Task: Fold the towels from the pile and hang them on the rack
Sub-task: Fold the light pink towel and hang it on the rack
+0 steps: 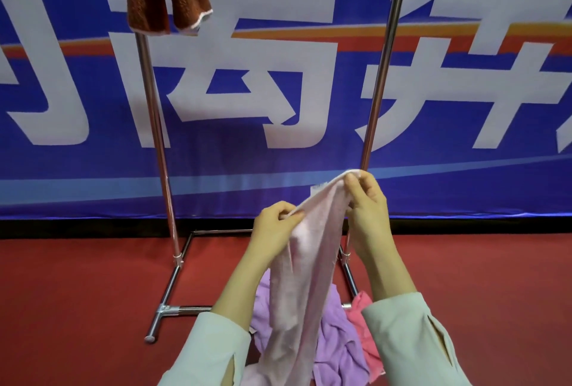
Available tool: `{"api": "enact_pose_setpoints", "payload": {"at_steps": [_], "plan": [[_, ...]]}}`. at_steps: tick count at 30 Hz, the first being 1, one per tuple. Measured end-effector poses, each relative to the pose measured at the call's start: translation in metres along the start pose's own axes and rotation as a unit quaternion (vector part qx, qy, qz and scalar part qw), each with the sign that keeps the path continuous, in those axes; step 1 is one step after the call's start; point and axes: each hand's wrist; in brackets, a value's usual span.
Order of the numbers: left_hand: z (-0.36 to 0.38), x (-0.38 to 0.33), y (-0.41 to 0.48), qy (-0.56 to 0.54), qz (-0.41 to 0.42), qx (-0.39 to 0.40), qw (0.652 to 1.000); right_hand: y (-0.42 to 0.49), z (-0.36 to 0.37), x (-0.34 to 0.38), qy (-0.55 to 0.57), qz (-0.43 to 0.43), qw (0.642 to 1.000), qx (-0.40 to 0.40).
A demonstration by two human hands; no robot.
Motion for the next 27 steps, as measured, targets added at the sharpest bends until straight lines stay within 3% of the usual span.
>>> {"api": "enact_pose_setpoints", "payload": {"at_steps": [3, 5, 8, 11, 13, 15, 17, 20, 22, 25, 27], "plan": [[-0.003, 0.018, 0.002, 0.017, -0.047, -0.040, 0.998, 0.009, -0.005, 0.000, 0.058, 0.016, 0.996, -0.060], [-0.005, 0.015, 0.001, -0.042, -0.043, -0.072, 0.996, 0.010, -0.005, -0.003, -0.028, 0.019, 0.998, -0.055], [-0.006, -0.011, 0.000, -0.097, 0.007, -0.079, 0.992, 0.002, -0.001, -0.002, -0.134, 0.055, 0.985, 0.095], [-0.007, -0.025, -0.002, -0.133, 0.027, -0.076, 0.988, -0.005, -0.001, -0.002, -0.248, 0.089, 0.929, 0.261], [-0.009, -0.022, -0.002, -0.124, 0.023, -0.075, 0.989, -0.005, -0.002, -0.005, -0.299, 0.043, 0.924, 0.236], [-0.012, -0.013, 0.000, -0.103, 0.016, -0.075, 0.992, -0.002, -0.005, -0.005, -0.250, 0.017, 0.957, 0.147], [-0.013, -0.003, 0.003, -0.071, -0.005, -0.073, 0.995, 0.001, -0.005, -0.001, -0.153, 0.038, 0.985, 0.071], [-0.009, 0.007, 0.002, -0.022, -0.045, -0.064, 0.997, 0.005, 0.000, 0.005, -0.006, 0.112, 0.994, -0.001], [-0.009, 0.008, 0.001, -0.020, -0.028, -0.079, 0.996, 0.006, -0.001, 0.000, -0.004, 0.135, 0.990, -0.036], [-0.012, -0.005, 0.000, -0.080, 0.038, -0.098, 0.991, 0.005, -0.010, -0.012, -0.228, 0.104, 0.968, 0.017], [-0.011, -0.015, -0.005, -0.068, 0.079, -0.064, 0.993, 0.001, -0.013, -0.015, -0.236, 0.120, 0.956, 0.130]]}}
Point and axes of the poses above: each hand's wrist, its own y-axis towards the middle knuckle, its own z-axis out of the palm, x = y × z, and after that the axes turned 12 degrees about y, right-handed
